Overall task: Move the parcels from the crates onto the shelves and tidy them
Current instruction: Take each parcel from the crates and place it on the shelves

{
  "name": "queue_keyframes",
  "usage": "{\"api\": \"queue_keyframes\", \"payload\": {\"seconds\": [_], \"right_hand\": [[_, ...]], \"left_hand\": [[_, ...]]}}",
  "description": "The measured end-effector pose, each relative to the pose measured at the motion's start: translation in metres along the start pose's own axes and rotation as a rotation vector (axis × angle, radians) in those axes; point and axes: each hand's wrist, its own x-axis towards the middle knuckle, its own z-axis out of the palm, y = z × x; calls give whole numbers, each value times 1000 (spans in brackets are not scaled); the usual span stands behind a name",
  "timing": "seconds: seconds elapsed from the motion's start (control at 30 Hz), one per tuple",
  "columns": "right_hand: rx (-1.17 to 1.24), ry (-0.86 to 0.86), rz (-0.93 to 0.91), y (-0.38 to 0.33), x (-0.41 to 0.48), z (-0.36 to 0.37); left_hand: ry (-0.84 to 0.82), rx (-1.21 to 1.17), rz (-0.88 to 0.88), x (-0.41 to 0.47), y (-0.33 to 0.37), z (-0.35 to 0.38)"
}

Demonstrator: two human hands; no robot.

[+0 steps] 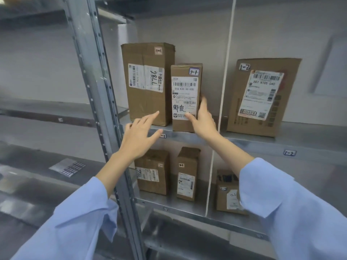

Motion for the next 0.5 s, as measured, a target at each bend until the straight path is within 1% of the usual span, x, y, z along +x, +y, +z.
{"api": "queue_keyframes", "payload": {"seconds": [0.27,0.5], "right_hand": [[-73,69,147,-10,16,7],[-46,163,135,-11,6,5]], "left_hand": [[-62,-73,68,7,-34,6],[-119,-148,125,-1,-43,8]]}}
